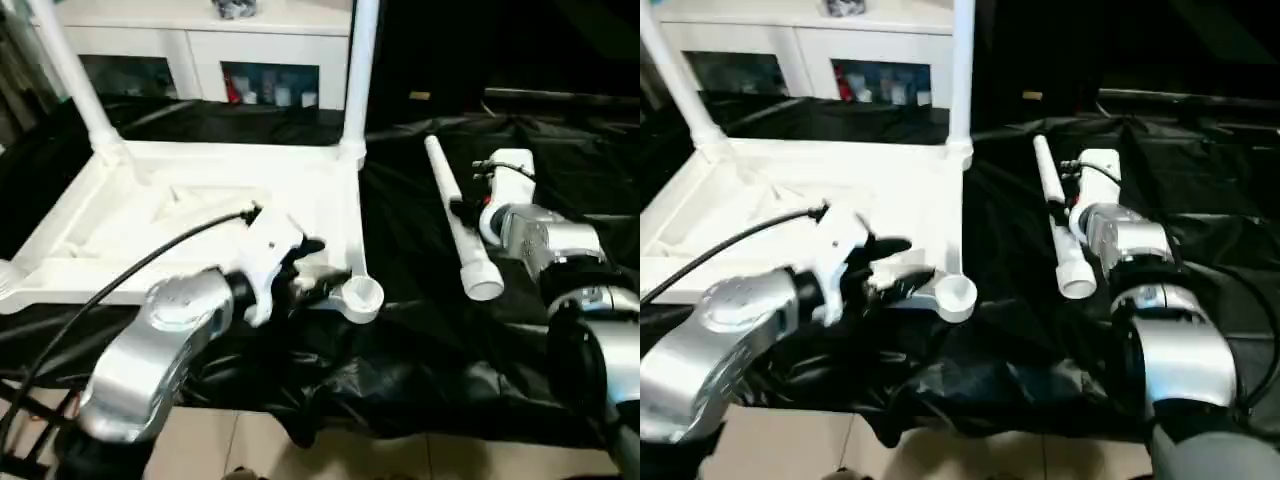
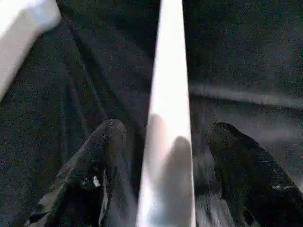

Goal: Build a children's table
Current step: Pick table leg

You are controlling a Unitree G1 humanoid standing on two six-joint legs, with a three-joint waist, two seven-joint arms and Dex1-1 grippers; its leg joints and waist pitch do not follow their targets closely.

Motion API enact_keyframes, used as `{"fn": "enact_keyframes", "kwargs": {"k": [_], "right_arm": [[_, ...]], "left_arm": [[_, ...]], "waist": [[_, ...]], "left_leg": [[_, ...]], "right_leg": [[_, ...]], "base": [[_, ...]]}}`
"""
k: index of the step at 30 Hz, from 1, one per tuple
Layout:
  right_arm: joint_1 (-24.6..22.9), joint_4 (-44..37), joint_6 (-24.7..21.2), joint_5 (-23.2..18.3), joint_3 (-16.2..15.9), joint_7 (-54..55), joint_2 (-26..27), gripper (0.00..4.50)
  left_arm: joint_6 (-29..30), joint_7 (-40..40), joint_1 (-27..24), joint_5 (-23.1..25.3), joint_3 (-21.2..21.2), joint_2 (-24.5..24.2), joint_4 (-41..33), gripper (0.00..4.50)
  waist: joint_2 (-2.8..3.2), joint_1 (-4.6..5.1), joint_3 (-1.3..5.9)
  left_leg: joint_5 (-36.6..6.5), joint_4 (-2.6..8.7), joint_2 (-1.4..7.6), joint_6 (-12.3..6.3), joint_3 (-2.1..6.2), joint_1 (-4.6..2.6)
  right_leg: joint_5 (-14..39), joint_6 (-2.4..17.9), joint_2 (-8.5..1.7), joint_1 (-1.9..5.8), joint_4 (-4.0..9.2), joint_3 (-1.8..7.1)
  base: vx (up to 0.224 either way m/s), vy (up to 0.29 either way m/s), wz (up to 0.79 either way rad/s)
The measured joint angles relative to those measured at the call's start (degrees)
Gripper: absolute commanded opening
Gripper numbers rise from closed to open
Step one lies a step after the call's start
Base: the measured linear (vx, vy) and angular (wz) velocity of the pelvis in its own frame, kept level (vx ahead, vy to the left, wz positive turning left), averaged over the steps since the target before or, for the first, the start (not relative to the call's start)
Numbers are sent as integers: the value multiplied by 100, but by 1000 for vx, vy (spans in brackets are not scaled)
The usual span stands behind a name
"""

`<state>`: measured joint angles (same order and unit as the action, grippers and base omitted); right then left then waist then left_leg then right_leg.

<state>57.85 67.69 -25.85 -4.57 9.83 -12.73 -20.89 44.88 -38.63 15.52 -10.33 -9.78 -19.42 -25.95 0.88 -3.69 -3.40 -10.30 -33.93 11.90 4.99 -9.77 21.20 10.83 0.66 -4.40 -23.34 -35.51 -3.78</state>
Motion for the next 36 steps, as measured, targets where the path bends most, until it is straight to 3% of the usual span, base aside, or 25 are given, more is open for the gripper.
{"fn": "enact_keyframes", "kwargs": {"k": [8, 14, 15, 17, 19, 22, 27, 32, 36], "right_arm": [[105, 502, -623, 125, -141, -300, -16, 307], [219, 660, -1043, 179, -158, -521, -50, 307], [226, 685, -1093, 169, -118, -521, -68, 291], [230, 710, -1154, 120, -41, -519, -94, 291], [231, 736, -1179, 79, -21, -532, -134, 255], [232, 753, -1220, 86, -21, -553, -179, 238], [232, 789, -1211, 286, -137, -653, -192, 198], [232, 847, -1156, 309, -138, -599, -188, 189], [239, 897, -1091, 258, -7, -461, -187, 188]], "left_arm": [[261, 30, -42, -56, 2, -176, -268, 424], [389, 66, -29, -125, 2, -254, -312, 445], [390, 66, -16, -126, 2, -263, -312, 449], [394, 62, 23, -130, 2, -290, -312, 449], [413, 32, 67, -159, 2, -346, -312, 450], [509, -44, 90, -305, 2, -458, -312, 450], [650, -286, 93, -473, -30, -651, -318, 450], [637, -282, 198, -505, -29, -631, -306, 450], [578, -202, 358, -523, -19, -580, -275, 450]], "waist": [[-16, -4, -4], [-38, -11, 4], [-43, -17, 7], [-47, -36, 8], [-48, -63, 9], [-49, -105, 9], [-80, -138, 8], [-128, -146, 7], [-130, -141, 8]], "left_leg": [[0, -27, 1, 0, 1, 2], [0, -53, 1, 1, 5, -2], [0, -54, 1, 1, 5, -3], [0, -55, 1, 1, 5, -3], [0, -55, 1, 1, 5, -4], [0, -54, 1, 2, 5, -4], [1, -55, 1, 2, 5, -5], [1, -58, 2, 3, 4, -4], [1, -59, 1, 3, 4, -5]], "right_leg": [[1, 0, -1, -4, -30, 3], [1, -1, -1, -3, -52, 6], [1, -1, -1, -2, -53, 6], [1, -1, -1, -2, -56, 6], [1, -1, -1, -2, -57, 6], [1, -1, -1, -2, -58, 6], [1, -1, -1, -2, -60, 6], [1, -1, -2, -2, -61, 8], [1, -1, -4, -2, -62, 9]], "base": [[0, 0, 0], [0, 0, 0], [0, 0, 0], [0, 0, 0], [0, 0, 0], [0, 0, 0], [0, 0, 0], [0, 0, 0], [0, 0, 0]]}}
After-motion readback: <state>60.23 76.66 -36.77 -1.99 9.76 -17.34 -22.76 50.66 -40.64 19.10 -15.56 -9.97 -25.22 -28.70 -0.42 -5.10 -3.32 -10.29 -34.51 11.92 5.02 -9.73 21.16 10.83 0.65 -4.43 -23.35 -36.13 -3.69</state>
